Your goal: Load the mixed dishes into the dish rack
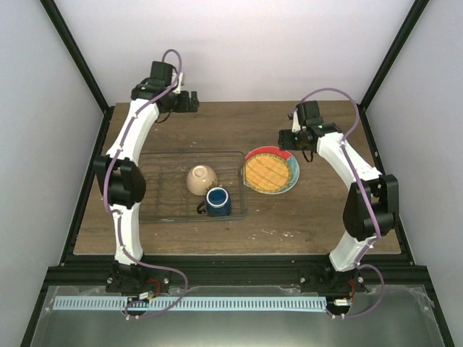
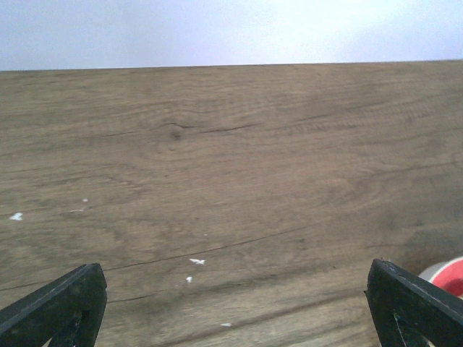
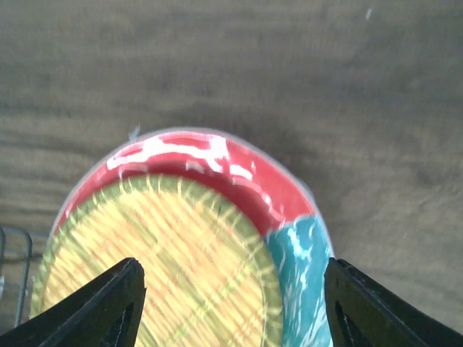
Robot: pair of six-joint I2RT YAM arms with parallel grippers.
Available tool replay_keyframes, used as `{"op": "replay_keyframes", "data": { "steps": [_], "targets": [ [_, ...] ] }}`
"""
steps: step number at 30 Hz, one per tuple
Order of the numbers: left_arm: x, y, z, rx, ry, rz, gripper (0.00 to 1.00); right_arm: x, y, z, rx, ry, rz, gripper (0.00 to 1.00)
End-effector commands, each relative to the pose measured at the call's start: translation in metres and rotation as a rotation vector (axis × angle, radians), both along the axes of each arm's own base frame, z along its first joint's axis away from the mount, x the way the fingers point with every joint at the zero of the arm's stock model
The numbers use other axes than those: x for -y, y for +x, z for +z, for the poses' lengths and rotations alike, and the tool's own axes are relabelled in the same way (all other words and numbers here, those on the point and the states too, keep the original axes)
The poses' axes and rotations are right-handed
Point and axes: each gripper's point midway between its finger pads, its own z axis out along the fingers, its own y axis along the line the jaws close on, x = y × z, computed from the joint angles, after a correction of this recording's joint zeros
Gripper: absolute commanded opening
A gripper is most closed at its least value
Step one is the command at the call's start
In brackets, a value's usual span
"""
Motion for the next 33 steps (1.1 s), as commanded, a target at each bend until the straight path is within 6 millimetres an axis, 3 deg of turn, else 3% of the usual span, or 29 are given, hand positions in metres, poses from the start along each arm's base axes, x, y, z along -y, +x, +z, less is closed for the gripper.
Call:
{"op": "replay_keyframes", "data": {
  "steps": [1,6,10,18,24,33],
  "targets": [
    [0.001,0.003,0.009,0.013,-0.037,-0.01,1.0,-0.004,-0.028,-0.028,-0.127,0.057,0.001,0.67],
    [0.004,0.002,0.002,0.003,-0.046,-0.028,1.0,-0.007,-0.038,-0.053,-0.19,0.08,-0.006,0.65],
    [0.005,0.0,-0.001,-0.006,-0.049,-0.041,1.0,-0.009,-0.033,-0.067,-0.212,0.079,-0.002,0.6],
    [-0.008,-0.003,-0.003,-0.015,-0.062,-0.022,1.0,-0.011,-0.024,-0.1,-0.247,0.067,0.002,0.6],
    [-0.015,-0.001,-0.004,-0.017,-0.073,-0.012,1.0,-0.013,-0.02,-0.111,-0.26,0.071,0.004,0.6],
    [-0.018,0.002,-0.008,-0.025,-0.084,-0.007,1.0,-0.019,-0.029,-0.12,-0.3,0.088,0.045,0.09]
  ]
}}
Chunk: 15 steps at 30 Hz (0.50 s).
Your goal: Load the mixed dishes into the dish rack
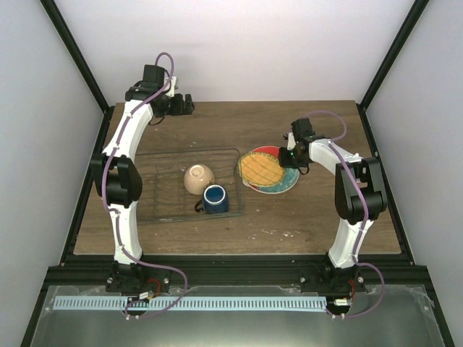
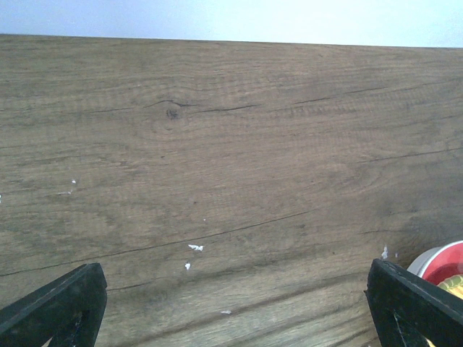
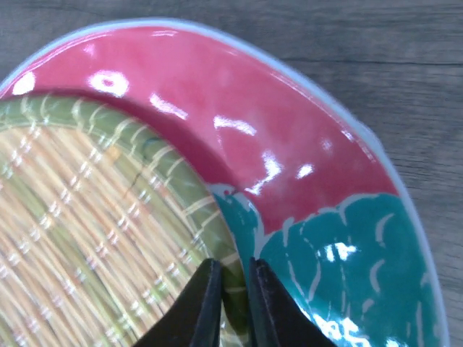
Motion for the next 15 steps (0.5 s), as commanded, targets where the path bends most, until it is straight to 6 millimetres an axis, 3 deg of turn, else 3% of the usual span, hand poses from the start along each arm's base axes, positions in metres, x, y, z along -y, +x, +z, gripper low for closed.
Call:
{"op": "replay_keyframes", "data": {
  "steps": [1,5,9,15],
  "targets": [
    [0.0,0.003,0.011,0.031,-0.017,-0.004,1.0,-0.004,-0.012,-0.012,-0.061,-0.01,0.035,0.05],
    [-0.002,0.003,0.013,0.032,-0.011,0.001,1.0,0.004,-0.005,0.0,-0.039,-0.066,0.039,0.01],
    [-0.003,0.002,0.014,0.031,-0.003,0.005,1.0,0.007,0.012,0.027,0.018,-0.097,0.044,0.01],
    [-0.007,-0.001,0.015,0.032,0.015,0.016,1.0,0.036,0.024,0.048,0.049,-0.205,0.01,0.01]
  ]
}}
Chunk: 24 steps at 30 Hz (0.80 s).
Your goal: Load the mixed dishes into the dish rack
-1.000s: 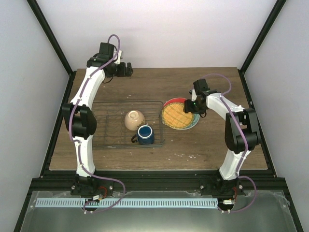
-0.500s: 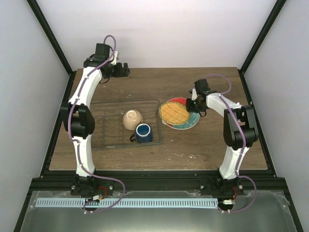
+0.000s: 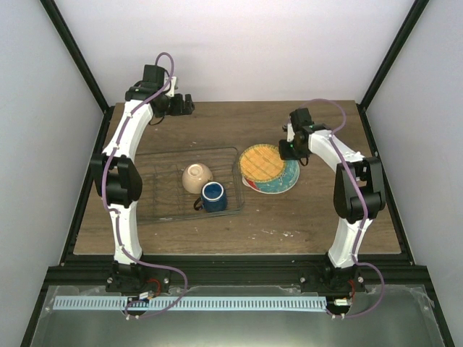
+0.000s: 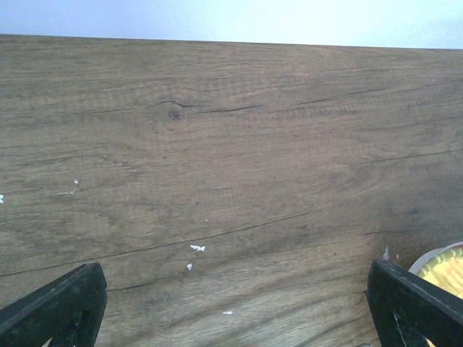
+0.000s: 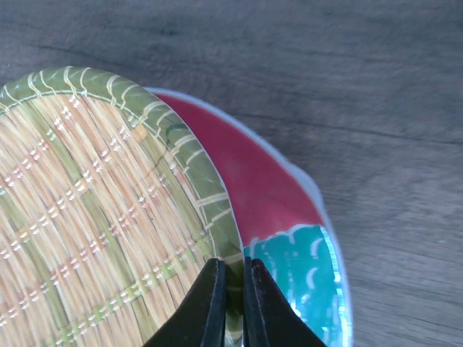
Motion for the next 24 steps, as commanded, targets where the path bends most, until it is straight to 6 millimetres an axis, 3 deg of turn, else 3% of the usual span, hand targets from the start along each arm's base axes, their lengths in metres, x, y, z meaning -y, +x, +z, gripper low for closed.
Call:
{"op": "replay_keyframes", "data": {
  "steps": [1,5,10,17,21,24],
  "targets": [
    [-0.007,-0.001,0.016,0.035,0.017,0.017,1.0,0.031,0.01,0.021,0.028,-0.109,-0.031,0.01],
    [-0.011,-0.001,0.02,0.043,0.031,0.028,1.0,0.048,0.017,0.044,0.074,-0.112,-0.06,0.01],
    [-0.005,-0.003,0.023,0.045,-0.009,0.006,1.0,0.045,0.031,0.076,0.148,-0.092,-0.048,0.01],
    [0.051,-0.019,0.04,0.049,-0.264,-0.251,1.0,0.026,0.058,0.117,0.282,-0.001,0.002,0.01],
    [0.08,-0.034,0.049,0.072,-0.4,-0.414,1.0,0.01,0.066,0.13,0.344,0.073,0.063,0.01],
    [0.095,-0.04,0.045,0.086,-0.478,-0.48,1.0,0.001,0.067,0.134,0.369,0.112,0.101,0.01]
  ]
}}
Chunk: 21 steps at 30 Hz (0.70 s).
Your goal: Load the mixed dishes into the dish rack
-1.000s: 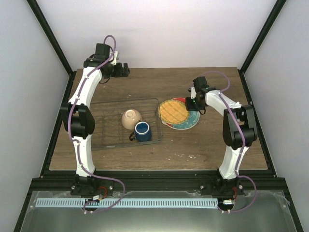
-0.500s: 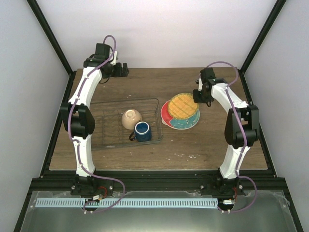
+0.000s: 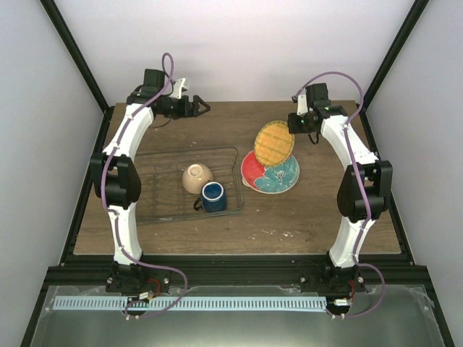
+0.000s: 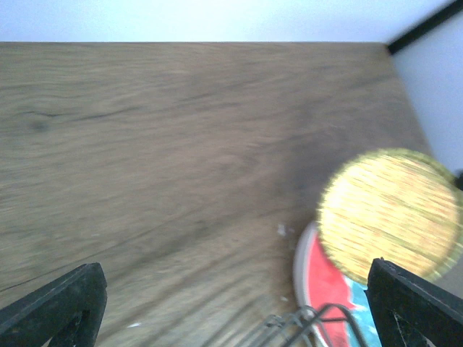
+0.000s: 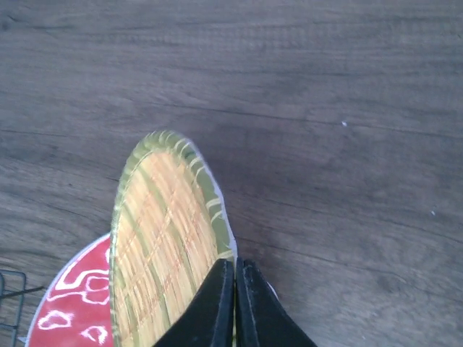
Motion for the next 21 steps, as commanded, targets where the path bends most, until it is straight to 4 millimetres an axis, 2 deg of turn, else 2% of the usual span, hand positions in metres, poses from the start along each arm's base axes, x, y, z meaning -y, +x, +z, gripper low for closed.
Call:
{"op": "replay_keyframes", "data": {
  "steps": [1,9,16,21],
  "targets": [
    [0.035,-0.019,0.019,0.072,-0.179,-0.182,1.0,-0.019,0.01,0.04,0.132,0.078,0.091,0.01],
    [0.061,-0.024,-0.004,0.038,-0.201,-0.247,1.0,-0.016,0.004,0.026,0.099,0.053,0.095,0.01],
    [0.064,-0.024,-0.012,0.022,-0.182,-0.248,1.0,-0.009,0.001,0.008,0.063,0.045,0.073,0.02],
    [0.066,-0.025,-0.017,0.015,-0.175,-0.253,1.0,-0.007,-0.001,-0.012,-0.009,0.193,0.081,0.23]
  ]
}}
